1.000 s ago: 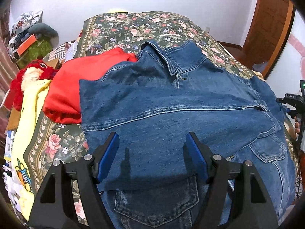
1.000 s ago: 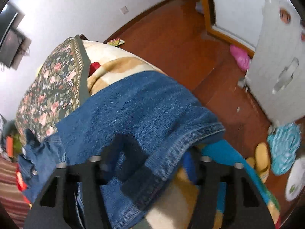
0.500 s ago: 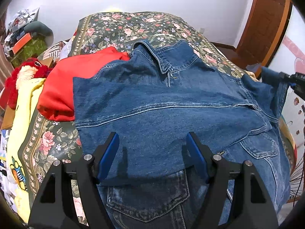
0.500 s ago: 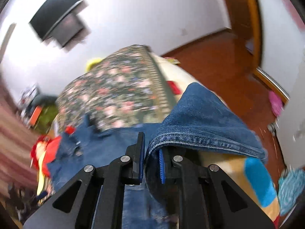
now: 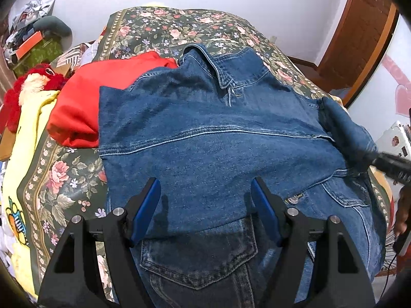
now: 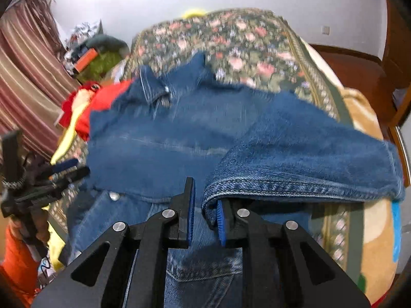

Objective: Fold large clothes

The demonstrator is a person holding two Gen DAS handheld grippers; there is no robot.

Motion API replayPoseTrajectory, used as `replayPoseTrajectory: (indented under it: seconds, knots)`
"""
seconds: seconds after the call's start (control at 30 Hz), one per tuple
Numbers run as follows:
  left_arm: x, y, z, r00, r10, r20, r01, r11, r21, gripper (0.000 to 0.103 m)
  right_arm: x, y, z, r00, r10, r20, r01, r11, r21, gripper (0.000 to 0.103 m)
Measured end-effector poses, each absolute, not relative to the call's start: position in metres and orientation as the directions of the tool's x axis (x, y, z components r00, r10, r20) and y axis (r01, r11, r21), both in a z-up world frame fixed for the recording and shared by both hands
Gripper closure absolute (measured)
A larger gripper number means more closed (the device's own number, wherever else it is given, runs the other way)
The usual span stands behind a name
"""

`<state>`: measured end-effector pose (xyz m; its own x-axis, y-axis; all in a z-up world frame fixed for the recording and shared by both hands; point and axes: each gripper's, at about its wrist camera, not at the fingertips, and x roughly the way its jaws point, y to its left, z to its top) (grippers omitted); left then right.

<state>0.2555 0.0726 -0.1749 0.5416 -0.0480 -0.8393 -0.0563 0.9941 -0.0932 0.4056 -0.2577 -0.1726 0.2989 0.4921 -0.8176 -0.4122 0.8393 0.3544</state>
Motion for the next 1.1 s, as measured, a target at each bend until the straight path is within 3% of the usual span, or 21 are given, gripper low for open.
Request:
replayPoseTrajectory:
  seconds: [0.23,0.4,0.53,0.77,0.93,1.1]
  knots:
    - [0.261,0.064,-0.170,0.549,-0.057,-0.834,-0.023,0.996,-0.084,0.031,0.398,-0.277,-0.162,0.252,0.532,-0.808,-0.361,0.827,0.431,0.058]
    - [0.268,0.054,-0.163,0.570,-0.082,-0.818,-0.001,0.995,-0.100,0.031,0.394,-0.314,-0.142,0.361,0.512,-0.780,-0.270,0.858,0.438,0.056]
    - [0.269,0.045,-0.162,0.568,-0.093,-0.818,0.022,0.995,-0.098,0.031,0.405,-0.358,-0.150,0.429,0.497,-0.754,-0.088,0.854,0.512,0.040]
    - [0.266,0.045,-0.162,0.562,-0.101,-0.821,0.030,0.994,-0.101,0.031,0.425,-0.415,-0.201,0.406,0.495,-0.768,0.211,0.767,0.606,0.040]
    - [0.266,0.055,-0.166,0.548,-0.104,-0.830,-0.016,0.991,-0.135,0.031,0.437,-0.419,-0.225,0.393,0.543,-0.743,0.262,0.708,0.656,0.040]
    - [0.265,0.060,-0.167,0.544,-0.093,-0.834,-0.032,0.991,-0.132,0.031,0.453,-0.412,-0.231,0.441,0.476,-0.760,0.242,0.753,0.612,0.044]
